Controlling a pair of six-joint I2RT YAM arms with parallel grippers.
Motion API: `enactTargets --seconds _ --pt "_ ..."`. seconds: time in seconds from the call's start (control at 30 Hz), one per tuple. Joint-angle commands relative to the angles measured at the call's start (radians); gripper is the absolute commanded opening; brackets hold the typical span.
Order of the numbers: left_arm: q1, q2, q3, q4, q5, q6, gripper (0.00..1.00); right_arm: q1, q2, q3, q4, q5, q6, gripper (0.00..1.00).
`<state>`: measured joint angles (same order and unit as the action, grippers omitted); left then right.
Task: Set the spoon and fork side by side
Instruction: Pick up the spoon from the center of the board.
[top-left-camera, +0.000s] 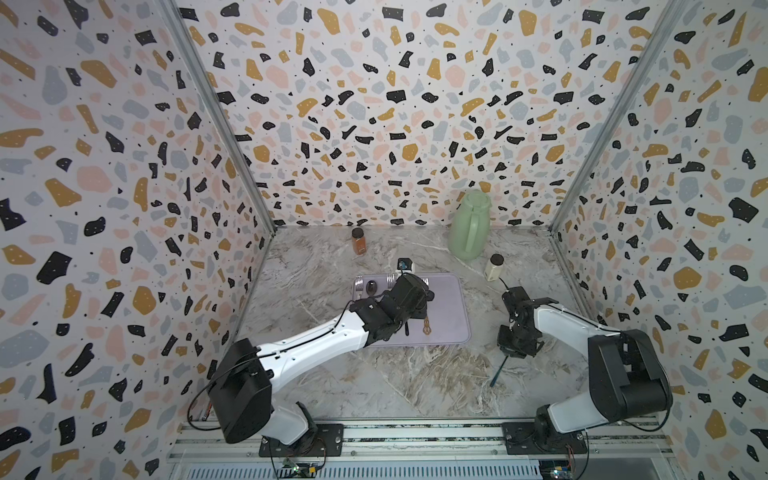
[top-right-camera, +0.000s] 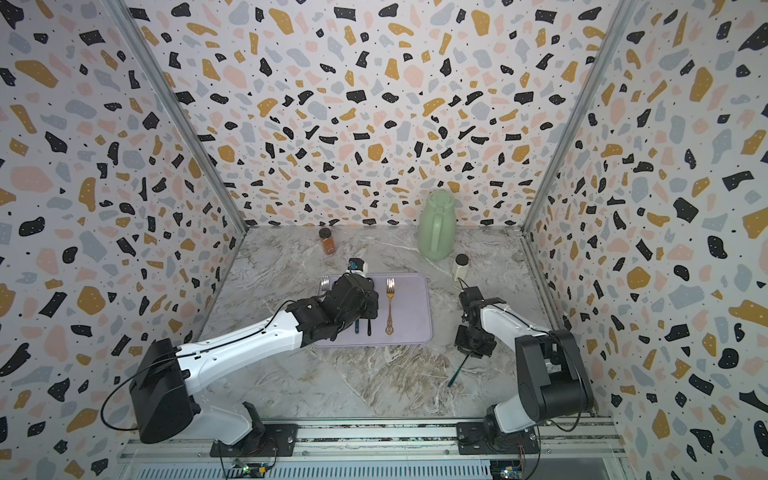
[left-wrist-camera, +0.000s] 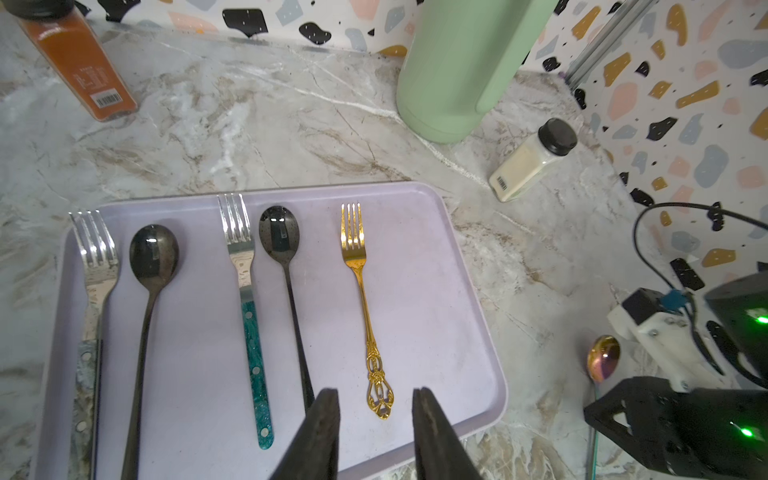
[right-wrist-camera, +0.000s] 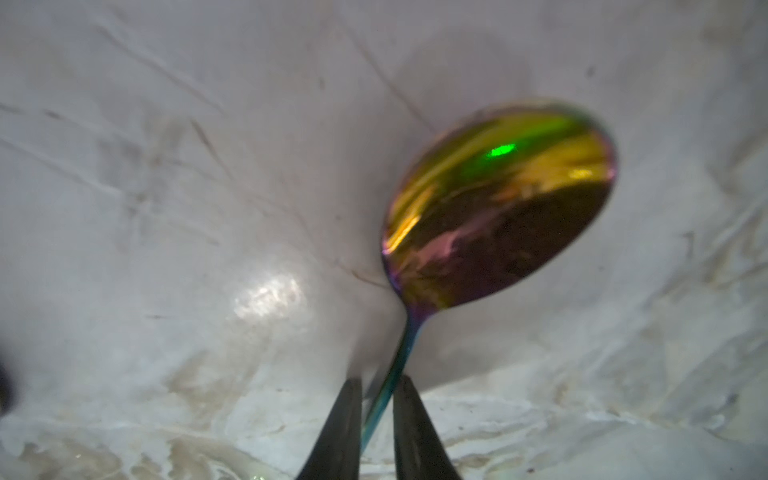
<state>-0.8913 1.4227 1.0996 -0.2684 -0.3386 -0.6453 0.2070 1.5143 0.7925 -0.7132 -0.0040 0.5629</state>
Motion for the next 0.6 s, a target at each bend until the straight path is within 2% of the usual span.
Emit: enactTargets --seconds 0.0,0.1,0.2,0.33,0.43,0.57 --pt "0.001 -0.055 -0.040 0.005 -0.019 0.035 0.33 -0.003 0.039 -0.006 0.074 -0.016 -0.076 0.18" --pt "0.001 -0.101 -0.097 0.044 -0.033 0.056 0.33 -0.003 0.027 -0.008 0.062 -0.029 -0.104 0.19" --pt "0.000 -0.133 -0.133 0.072 -0.041 0.065 0.33 -0.001 0.002 -0.018 0.034 -0.007 -0.104 0.34" --pt "0.001 -0.133 -0.130 0.072 -0.039 0.078 0.33 0.006 -0.025 -0.046 0.010 0.005 -0.062 0.35" --pt "0.001 -0.129 -0.130 0.073 -0.037 0.081 0.33 0.023 -0.030 -0.070 0.022 -0.001 -0.034 0.32" --pt "0.001 -0.129 -0.132 0.073 -0.026 0.082 0.33 0.041 -0.016 -0.078 0.017 0.007 -0.018 0.17"
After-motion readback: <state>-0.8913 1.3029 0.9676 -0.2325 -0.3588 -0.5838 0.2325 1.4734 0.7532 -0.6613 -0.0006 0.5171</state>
